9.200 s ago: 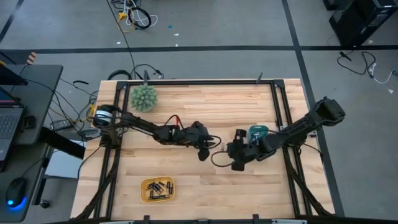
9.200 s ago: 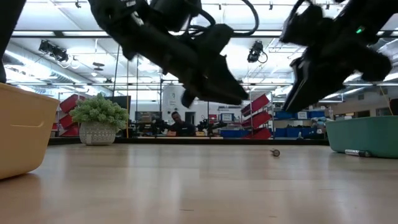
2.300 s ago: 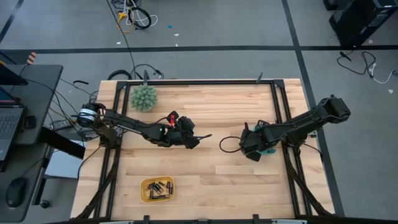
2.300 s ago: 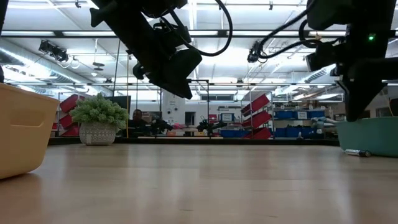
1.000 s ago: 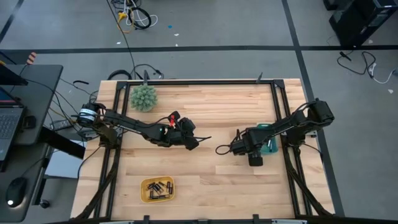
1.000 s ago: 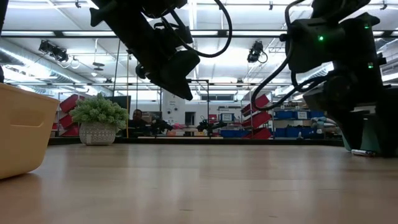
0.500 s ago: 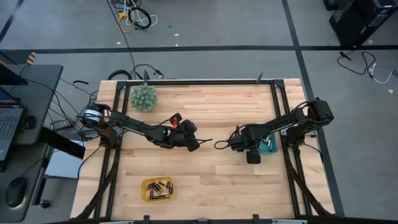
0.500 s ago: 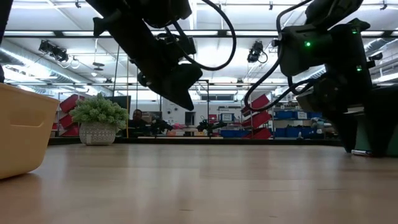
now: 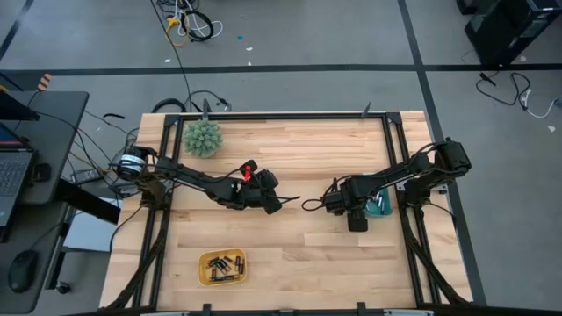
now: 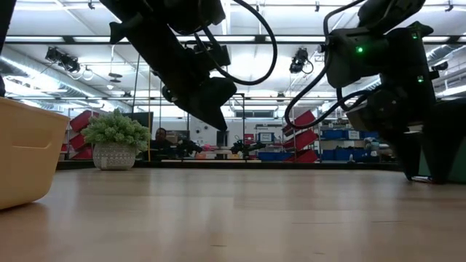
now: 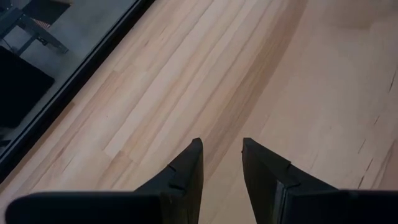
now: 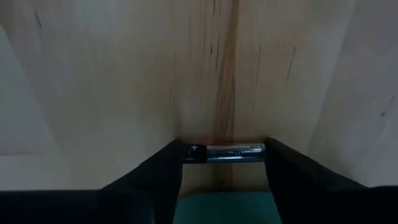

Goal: Sort batteries
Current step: Put the silver battery into the green bin

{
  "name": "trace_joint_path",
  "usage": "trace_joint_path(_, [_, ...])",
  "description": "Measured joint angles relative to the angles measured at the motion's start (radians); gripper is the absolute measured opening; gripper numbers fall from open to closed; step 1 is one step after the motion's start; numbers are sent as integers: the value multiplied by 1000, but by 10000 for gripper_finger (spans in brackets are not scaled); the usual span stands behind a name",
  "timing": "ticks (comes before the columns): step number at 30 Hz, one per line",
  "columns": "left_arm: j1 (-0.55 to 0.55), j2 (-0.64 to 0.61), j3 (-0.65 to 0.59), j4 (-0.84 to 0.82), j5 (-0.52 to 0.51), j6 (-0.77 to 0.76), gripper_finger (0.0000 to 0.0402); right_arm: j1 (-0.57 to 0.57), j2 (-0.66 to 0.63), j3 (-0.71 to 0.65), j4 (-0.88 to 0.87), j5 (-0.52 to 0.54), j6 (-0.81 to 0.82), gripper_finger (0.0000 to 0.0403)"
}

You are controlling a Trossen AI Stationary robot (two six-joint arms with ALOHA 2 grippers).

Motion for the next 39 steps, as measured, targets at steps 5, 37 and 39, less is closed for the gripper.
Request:
trace_joint_path(5, [0,0,0,0,0,0,108,2,0,1,0,2,-21,176])
trace_joint_path(37, [0,0,0,26,0,-5,108,37,-308,337,-460,66,45,165])
trace_joint_path(39, [0,0,0,39,0,-4,108,42,-367,321,-489,92,83,165])
